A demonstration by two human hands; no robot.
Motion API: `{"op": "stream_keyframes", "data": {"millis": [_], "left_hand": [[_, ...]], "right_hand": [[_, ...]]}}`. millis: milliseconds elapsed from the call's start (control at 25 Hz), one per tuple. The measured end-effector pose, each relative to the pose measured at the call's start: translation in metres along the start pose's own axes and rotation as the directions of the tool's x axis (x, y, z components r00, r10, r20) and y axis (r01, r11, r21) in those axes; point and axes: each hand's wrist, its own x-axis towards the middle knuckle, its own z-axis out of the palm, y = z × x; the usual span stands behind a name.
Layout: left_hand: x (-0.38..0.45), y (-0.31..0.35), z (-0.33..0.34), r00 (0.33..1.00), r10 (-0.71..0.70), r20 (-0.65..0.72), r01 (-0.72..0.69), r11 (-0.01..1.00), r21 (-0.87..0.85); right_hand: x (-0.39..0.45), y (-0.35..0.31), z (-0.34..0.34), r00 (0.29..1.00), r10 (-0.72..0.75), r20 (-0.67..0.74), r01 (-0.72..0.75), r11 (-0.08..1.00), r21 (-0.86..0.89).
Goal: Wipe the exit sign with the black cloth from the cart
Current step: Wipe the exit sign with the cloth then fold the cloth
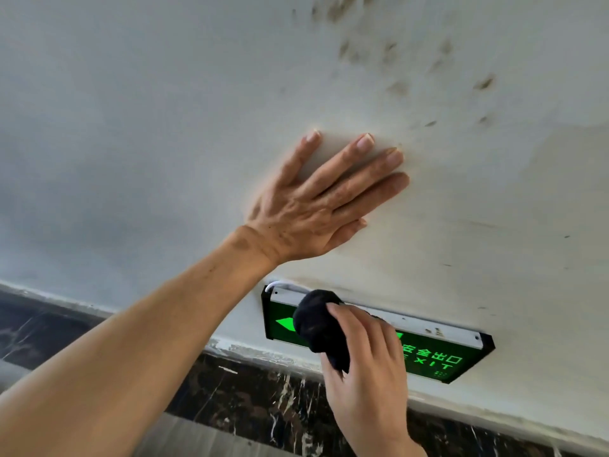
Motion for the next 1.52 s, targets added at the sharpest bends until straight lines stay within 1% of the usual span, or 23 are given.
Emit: {"op": "stream_keyframes", "data": {"millis": [80,160,280,360,440,600,920,1200,1360,1520], "left_hand": [[0.001,0.000,-0.001,1.000,-0.007,-0.001,0.007,1.000,-0.017],[0.002,0.000,-0.003,1.000,-0.010,0.003,0.010,1.000,-0.012],[0.002,0.000,-0.003,1.000,-0.015,0.003,0.015,1.000,-0.008],[0.002,0.000,-0.003,1.000,-0.016,0.002,0.016,1.000,-0.002],[0.003,0.000,-0.003,1.000,-0.017,-0.002,0.017,1.000,-0.002],[0.002,-0.001,-0.004,1.000,-0.014,-0.005,0.014,1.000,0.017],[0.002,-0.004,-0.006,1.000,0.004,-0.007,-0.004,0.999,0.045],[0.003,-0.005,-0.006,1.000,0.015,-0.010,-0.014,0.998,0.053],[0.003,-0.004,-0.006,1.000,0.012,-0.018,-0.011,0.999,0.047],[0.003,-0.004,-0.006,1.000,0.021,-0.023,-0.019,0.998,0.056]], "right_hand": [[0.010,-0.013,0.016,0.993,-0.108,-0.050,0.104,0.991,-0.080],[0.019,-0.021,0.033,0.987,-0.155,-0.030,0.149,0.977,-0.151],[0.025,-0.024,0.059,0.982,-0.132,0.133,0.163,0.953,-0.257],[0.025,-0.024,0.067,0.975,-0.095,0.201,0.155,0.938,-0.311],[0.026,-0.024,0.071,0.969,-0.077,0.233,0.151,0.935,-0.321],[0.029,-0.022,0.067,0.956,-0.093,0.278,0.186,0.926,-0.329],[0.030,-0.006,0.039,0.926,-0.078,0.370,0.220,0.907,-0.360],[0.016,0.040,-0.002,0.943,0.002,0.333,0.145,0.897,-0.417],[0.006,0.076,-0.034,0.920,0.113,0.375,0.082,0.881,-0.466],[0.000,0.111,-0.064,0.922,0.205,0.329,-0.023,0.876,-0.482]]}}
